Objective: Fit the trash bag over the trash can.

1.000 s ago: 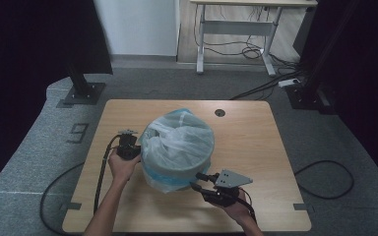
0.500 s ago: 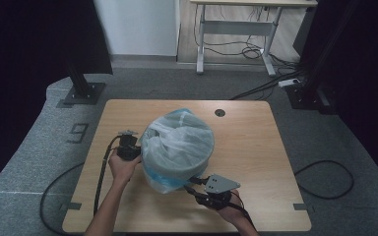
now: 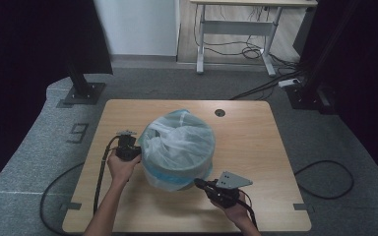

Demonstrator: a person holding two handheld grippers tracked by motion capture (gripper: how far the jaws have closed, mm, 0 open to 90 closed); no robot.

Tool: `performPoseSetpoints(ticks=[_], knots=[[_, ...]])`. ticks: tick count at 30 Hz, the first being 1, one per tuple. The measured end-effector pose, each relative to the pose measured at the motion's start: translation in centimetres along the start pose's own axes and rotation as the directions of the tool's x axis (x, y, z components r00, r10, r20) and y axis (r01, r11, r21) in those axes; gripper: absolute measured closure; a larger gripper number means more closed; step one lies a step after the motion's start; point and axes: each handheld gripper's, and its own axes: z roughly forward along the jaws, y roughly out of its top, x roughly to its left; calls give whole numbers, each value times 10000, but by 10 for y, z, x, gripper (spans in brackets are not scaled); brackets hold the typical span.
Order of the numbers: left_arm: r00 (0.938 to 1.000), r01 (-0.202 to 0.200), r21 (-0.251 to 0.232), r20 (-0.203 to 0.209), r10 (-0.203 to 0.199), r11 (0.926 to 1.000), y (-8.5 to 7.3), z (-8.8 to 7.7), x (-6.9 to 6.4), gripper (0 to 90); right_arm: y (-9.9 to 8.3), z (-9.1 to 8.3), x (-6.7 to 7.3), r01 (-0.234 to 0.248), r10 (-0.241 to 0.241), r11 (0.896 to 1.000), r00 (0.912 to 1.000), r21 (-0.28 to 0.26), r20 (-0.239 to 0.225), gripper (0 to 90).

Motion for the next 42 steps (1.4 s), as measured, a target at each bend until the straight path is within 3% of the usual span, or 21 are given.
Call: performPoseSetpoints(ticks=[6, 15, 42], knots=[[9999, 125, 140, 35, -126, 9998, -1, 6, 1, 899, -15, -10, -11, -212, 199, 9992, 9990, 346, 396, 893], [9992, 390, 569, 108, -397, 9976, -6, 25, 6, 899, -31, -2, -20, -705, 637, 9905, 9961, 1183, 605, 893], [9967, 785, 1491, 106, -810, 9857, -9, 45, 18, 900, -33, 1, -37, -1410, 1094, 9678, 9817, 2087, 1558, 893]])
